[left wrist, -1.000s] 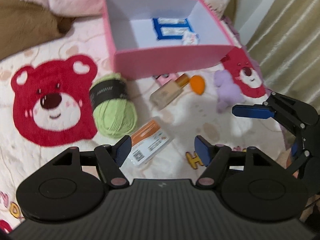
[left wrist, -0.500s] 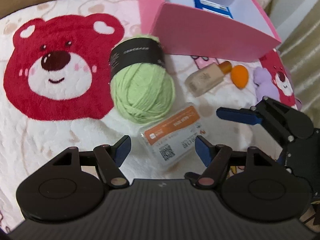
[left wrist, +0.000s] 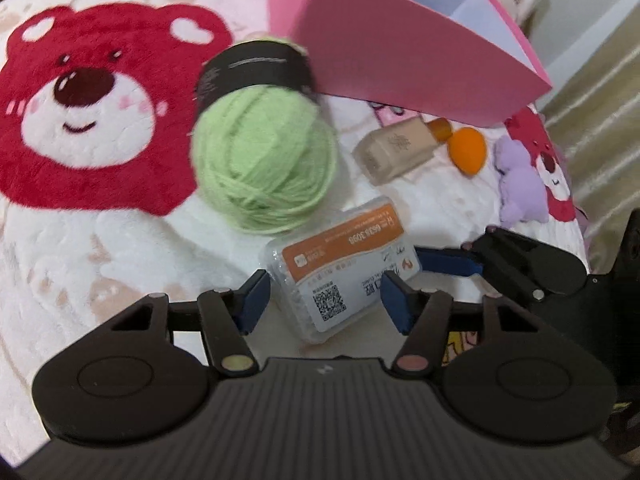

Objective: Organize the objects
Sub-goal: 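Lower the left tool onto the clear mask box and close it, then carry the clear mask box with the left tool into the pink box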

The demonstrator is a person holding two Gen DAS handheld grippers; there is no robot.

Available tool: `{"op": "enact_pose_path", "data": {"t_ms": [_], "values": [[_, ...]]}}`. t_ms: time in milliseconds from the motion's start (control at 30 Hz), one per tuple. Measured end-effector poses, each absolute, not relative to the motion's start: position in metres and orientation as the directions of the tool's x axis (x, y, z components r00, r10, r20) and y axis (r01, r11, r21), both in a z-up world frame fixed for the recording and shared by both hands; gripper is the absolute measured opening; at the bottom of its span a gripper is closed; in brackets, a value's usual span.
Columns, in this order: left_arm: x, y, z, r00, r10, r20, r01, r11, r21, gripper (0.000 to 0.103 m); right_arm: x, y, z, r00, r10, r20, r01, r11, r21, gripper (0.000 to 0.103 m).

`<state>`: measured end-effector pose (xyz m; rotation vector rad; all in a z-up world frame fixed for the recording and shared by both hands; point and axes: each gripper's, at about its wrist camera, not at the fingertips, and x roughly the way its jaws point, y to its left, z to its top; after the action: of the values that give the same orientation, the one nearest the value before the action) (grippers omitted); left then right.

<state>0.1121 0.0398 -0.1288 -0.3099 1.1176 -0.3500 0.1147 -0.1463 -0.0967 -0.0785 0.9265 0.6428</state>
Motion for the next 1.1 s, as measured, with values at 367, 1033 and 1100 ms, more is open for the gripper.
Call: {"op": "enact_pose_path", "data": {"t_ms": [367,1033,1100], "values": [[0.115,0.027,-0.142,0.355,-0.522,-0.776,0.014,0.833,-0.553,0.049,0.096,-0.168,-0.1,0.485,0.387,-0.784,-0.444,0.882,0.161,0.09],[0.1,0.013,-0.143,0.434,-0.461,-0.774,-0.044,0.847,-0.53,0.052,0.091,-0.153,-0.114,0.56,0.303,-0.771,-0.425,0.904,0.047,0.093],[0.097,0.009,-0.141,0.436,-0.466,-0.77,-0.029,0.848,-0.529,0.051,0.087,-0.155,-0.111,0.563,0.291,-0.773,-0.416,0.909,0.039,0.092]]}}
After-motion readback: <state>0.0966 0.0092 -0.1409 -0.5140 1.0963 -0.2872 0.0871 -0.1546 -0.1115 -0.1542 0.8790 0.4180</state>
